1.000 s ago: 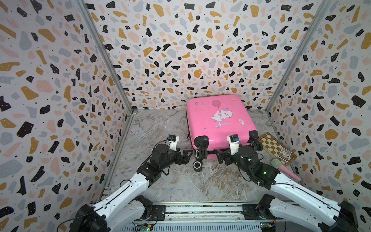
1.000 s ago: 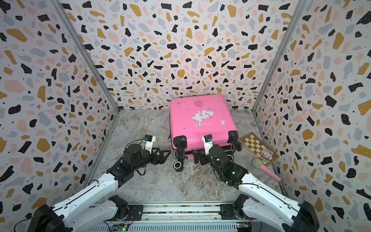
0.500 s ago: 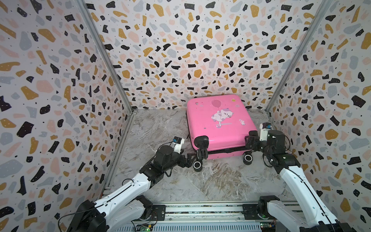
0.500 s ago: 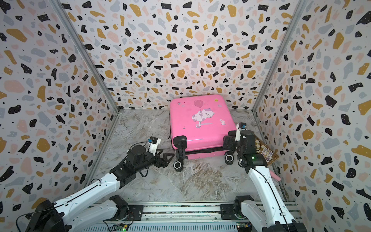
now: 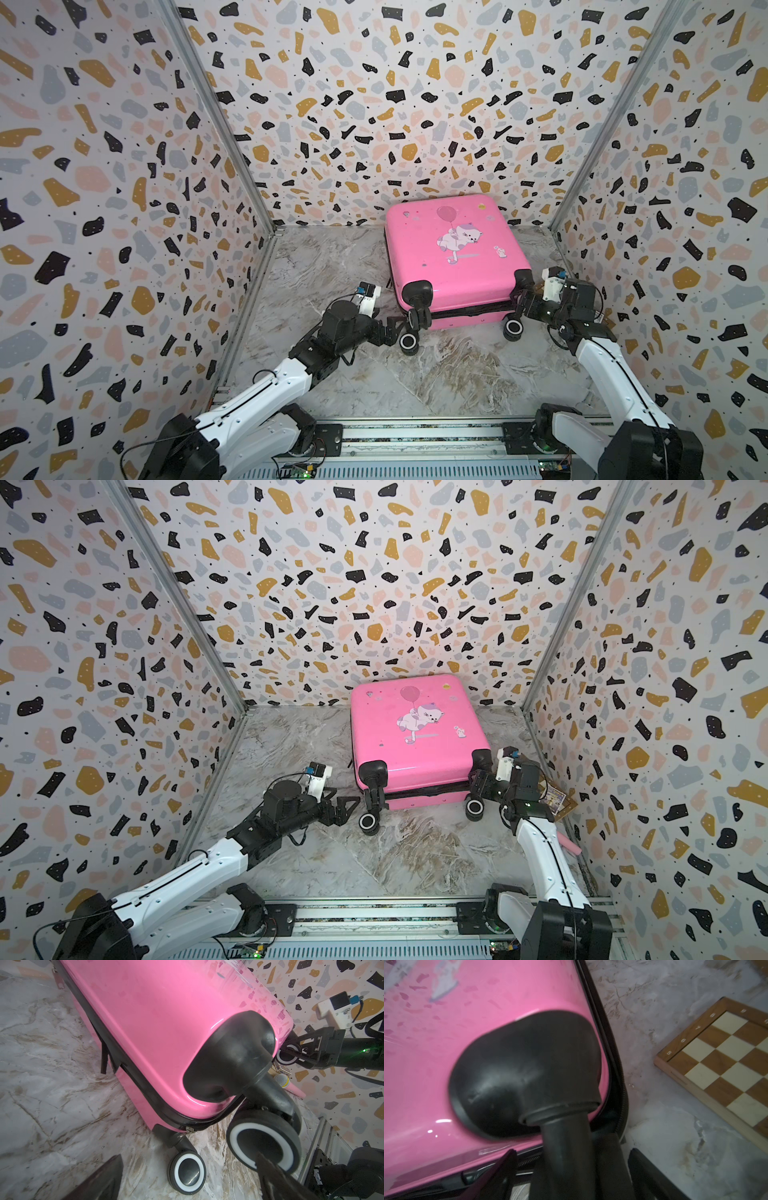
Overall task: Open the suitcase zippers
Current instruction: Open the suitcase at the center of the board.
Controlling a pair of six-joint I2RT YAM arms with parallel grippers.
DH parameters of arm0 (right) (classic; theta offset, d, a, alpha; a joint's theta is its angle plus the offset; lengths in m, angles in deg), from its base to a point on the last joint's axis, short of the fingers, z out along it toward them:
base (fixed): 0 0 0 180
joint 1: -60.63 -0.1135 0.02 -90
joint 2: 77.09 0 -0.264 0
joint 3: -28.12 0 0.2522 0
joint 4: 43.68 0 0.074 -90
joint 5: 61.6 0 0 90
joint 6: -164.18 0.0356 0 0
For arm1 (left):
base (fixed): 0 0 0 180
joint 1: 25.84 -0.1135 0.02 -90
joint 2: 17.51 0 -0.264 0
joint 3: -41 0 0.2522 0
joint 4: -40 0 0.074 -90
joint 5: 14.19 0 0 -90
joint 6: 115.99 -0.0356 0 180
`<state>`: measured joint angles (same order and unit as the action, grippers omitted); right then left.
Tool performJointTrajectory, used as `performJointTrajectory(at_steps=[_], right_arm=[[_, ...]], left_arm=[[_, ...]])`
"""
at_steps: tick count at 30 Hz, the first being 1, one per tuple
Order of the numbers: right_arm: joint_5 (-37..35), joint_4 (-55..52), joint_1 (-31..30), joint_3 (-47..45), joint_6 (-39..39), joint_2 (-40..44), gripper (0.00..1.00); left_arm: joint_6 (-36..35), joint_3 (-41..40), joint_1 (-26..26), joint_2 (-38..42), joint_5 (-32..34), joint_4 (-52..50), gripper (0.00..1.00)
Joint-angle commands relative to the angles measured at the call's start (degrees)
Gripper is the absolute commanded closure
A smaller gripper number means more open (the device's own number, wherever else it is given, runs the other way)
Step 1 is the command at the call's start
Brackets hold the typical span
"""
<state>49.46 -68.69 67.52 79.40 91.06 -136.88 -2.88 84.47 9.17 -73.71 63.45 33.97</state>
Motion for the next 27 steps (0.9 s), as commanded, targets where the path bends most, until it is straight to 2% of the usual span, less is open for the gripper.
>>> performJointTrajectory(at_steps=[1, 6, 7, 9, 12, 15, 18, 23, 27], right_arm=[[2.08, 3.36, 0.2, -0.55, 0.93, 0.5, 0.15], [1.63, 3.95, 0.46, -1.04, 0.83, 1.2, 0.27], [1.53, 3.94, 0.5, -1.04, 0.86, 1.49, 0.32], [1.57, 3.94, 0.75, -1.13, 0.8, 2.23, 0.52], [2.41, 4.21, 0.79, -1.15, 0.74, 3.87, 0.73], [4.31, 4.98, 0.76, -1.15, 0.87, 6.74, 0.87], [7.1, 5.94, 0.75, -0.82, 1.59, 9.92, 0.95], [13.96, 10.02, 0.26, -0.69, 4.82, 15.25, 0.97], [14.36, 12.35, -3.7, 0.67, 7.01, 18.56, 0.99]], left_arm=[[-0.82, 0.52, 0.16, -0.05, 0.85, 2.29, 0.01], [-0.84, 0.43, 0.15, -0.24, 1.44, 2.55, 0.01], [-0.87, 0.32, 0.15, -0.16, 1.61, 2.52, 0.01], [-0.75, 0.34, 0.15, -0.14, 2.05, 2.45, 0.01], [-0.7, 0.45, 0.14, -0.24, 3.48, 1.71, 0.01], [-0.17, 0.95, 0.03, -0.28, 5.54, 0.3, 0.01], [0.01, 1.39, 0.09, -0.36, 6.75, -0.81, 0.01], [0.35, 2.1, 0.06, -0.23, 7.7, -2.1, 0.0], [0.59, 2.35, 0.05, 0.95, 9.45, -3.2, 0.0]])
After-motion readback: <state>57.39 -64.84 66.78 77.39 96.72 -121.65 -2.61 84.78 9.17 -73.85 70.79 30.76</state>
